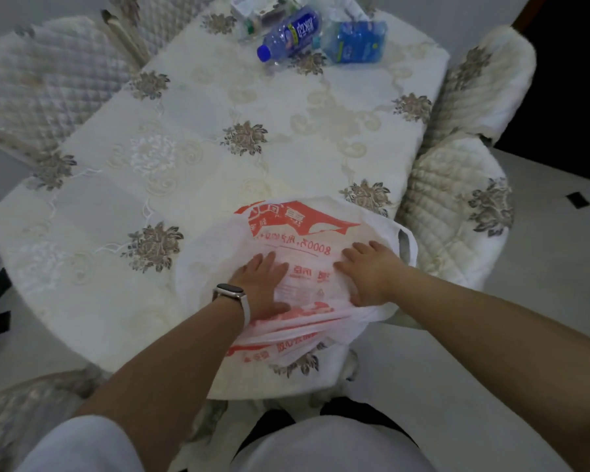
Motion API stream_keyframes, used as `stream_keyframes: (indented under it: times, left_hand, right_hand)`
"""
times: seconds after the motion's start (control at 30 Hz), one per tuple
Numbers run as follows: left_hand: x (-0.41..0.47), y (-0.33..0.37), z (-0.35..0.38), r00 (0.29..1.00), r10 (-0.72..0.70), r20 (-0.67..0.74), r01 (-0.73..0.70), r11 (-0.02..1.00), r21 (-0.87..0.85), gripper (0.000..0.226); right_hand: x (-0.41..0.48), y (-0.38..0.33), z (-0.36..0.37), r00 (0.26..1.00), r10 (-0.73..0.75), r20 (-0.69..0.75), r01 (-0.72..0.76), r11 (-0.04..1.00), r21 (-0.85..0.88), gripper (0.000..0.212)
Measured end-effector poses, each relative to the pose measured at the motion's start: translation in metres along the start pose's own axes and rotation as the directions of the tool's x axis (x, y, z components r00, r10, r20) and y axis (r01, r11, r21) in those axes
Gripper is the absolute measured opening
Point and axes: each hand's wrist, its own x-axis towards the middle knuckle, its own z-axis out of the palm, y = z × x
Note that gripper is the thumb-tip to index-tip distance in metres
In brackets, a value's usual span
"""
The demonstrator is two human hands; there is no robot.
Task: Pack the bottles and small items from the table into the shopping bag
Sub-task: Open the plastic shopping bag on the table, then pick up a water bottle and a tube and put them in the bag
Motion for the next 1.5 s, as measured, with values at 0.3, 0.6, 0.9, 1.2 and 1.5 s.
stream_keyframes:
  times: [0.3, 0.6, 0.9, 1.2, 1.5]
  left_hand:
    - [-0.047, 0.029, -0.035, 0.984, -0.079, -0.161, 0.066, 0.994, -0.083, 0.072]
    - [-0.107, 0.057, -0.049, 0.847, -0.073, -0.526, 0.063, 0.997, -0.036, 0.052]
    - [-0.146, 0.076, -0.065, 0.748, -0.031, -0.663, 0.035, 0.999, -0.007, 0.052]
    - [-0.149, 0.1, -0.062, 0.661, 0.141, -0.737, -0.128, 0.989, 0.075, 0.052]
    - [-0.135, 0.178, -0.079, 0.577, 0.306, -0.757, -0.272, 0.946, 0.175, 0.048]
  right_hand:
    - [-0.013, 0.002, -0.032, 0.937, -0.203, -0.284, 0.197, 0.979, -0.051, 0.054]
    - [-0.045, 0.003, -0.033, 0.808, -0.288, -0.514, 0.3, 0.952, -0.062, 0.05]
    - [-0.098, -0.006, -0.043, 0.732, -0.117, -0.672, 0.185, 0.982, 0.03, 0.051]
    - [-0.168, -0.022, -0.023, 0.72, 0.134, -0.681, -0.024, 0.985, 0.169, 0.056]
    - [-0.245, 0.008, 0.015, 0.643, 0.338, -0.687, -0.175, 0.938, 0.298, 0.055]
